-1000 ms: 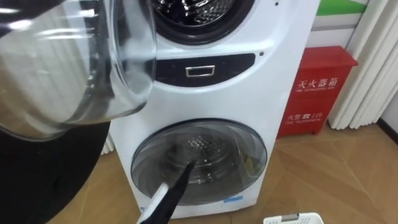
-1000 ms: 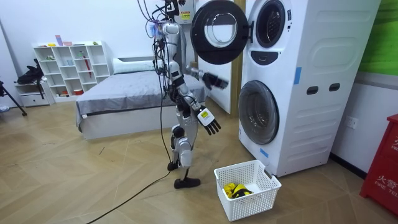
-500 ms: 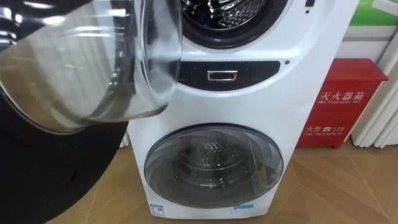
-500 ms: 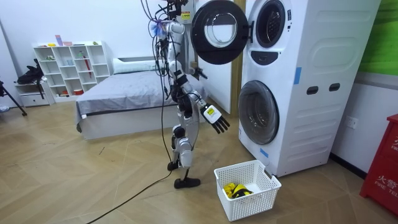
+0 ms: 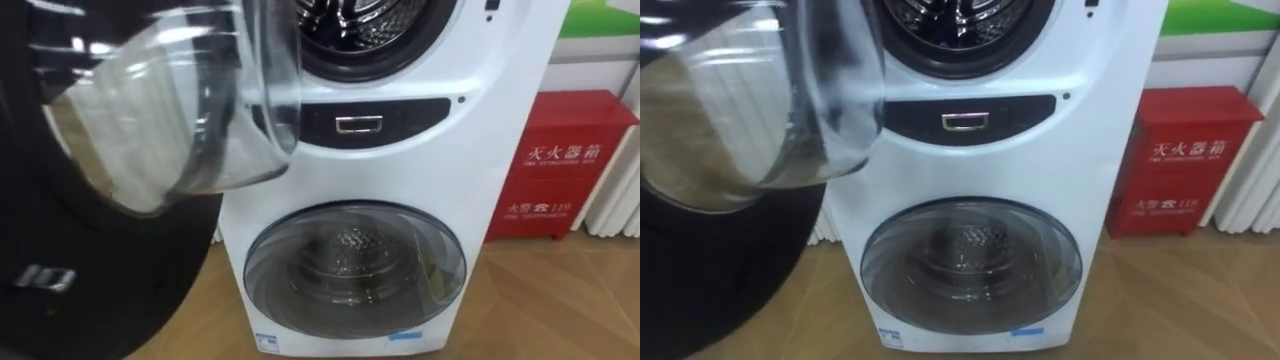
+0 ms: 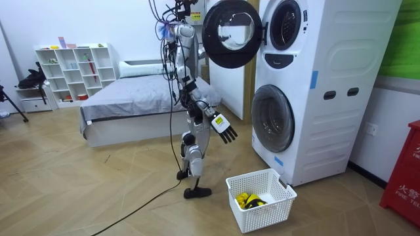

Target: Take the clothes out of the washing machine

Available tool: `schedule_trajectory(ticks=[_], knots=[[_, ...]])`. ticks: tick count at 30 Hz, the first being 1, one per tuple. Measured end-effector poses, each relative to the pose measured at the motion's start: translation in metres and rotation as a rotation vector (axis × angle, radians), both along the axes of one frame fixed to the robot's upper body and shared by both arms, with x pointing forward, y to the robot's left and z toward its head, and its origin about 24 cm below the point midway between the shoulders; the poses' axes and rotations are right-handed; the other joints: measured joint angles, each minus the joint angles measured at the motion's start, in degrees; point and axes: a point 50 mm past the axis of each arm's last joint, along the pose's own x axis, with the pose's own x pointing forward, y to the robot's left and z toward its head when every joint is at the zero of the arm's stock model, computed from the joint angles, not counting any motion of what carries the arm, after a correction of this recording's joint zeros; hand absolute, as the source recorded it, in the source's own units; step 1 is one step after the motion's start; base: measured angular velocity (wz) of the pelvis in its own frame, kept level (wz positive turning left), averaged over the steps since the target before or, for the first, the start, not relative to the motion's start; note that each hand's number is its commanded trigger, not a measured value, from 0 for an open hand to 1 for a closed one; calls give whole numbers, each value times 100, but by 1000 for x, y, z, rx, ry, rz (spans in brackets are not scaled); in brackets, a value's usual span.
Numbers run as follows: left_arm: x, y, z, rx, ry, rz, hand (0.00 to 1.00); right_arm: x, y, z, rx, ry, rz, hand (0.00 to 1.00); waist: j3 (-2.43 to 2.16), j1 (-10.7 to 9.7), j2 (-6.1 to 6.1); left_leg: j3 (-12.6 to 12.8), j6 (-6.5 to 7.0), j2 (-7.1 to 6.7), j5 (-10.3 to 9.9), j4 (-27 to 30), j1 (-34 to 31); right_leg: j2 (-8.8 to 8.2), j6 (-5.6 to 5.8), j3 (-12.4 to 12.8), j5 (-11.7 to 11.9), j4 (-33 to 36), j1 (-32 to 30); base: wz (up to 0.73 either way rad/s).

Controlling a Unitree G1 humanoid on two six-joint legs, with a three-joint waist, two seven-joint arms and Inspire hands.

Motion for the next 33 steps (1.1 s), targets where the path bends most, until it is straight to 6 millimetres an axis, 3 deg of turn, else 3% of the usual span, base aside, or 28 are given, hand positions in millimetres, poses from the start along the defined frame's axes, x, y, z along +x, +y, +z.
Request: schedule_trajectory(ticks=[2,5,10,12,18,24,33], knots=[[5,-14,8,17,-27,-72,0,0,1,0,12,2,10,0,4,-88,8,-3,0,0,0,-2,-12,-1,0,-23,0,-3,18,2],[13,-38,1,-44,5,-197,0,-1,6,-2,39,17,12,0,6,-172,-20,5,0,-3,1,9,-11,-5,3,-28,-2,2,14,0],[22,-85,-21,-168,93,-414,0,11,24,-7,83,28,65,0,6,-318,-319,-24,2,-7,3,34,-30,-23,11,-67,-10,-6,-11,4],[28,-109,-39,-174,197,-528,0,14,30,-9,97,42,92,0,-16,-331,-419,-11,2,-11,3,58,-34,-32,10,-55,-9,3,-11,-3],[31,-149,-84,-186,447,-701,0,22,37,-9,112,34,121,0,-9,-484,-426,-4,2,0,2,56,-71,-16,4,-25,-6,11,-18,-1],[31,-155,-114,-203,617,-752,0,24,37,-9,114,52,134,0,-5,-594,-427,82,0,10,2,60,-57,1,-12,69,-14,10,-56,-8],[31,-149,-128,-198,679,-726,0,25,37,-9,132,50,128,0,23,-608,-473,178,0,12,2,59,-72,-1,-21,130,-11,29,-155,-5]])
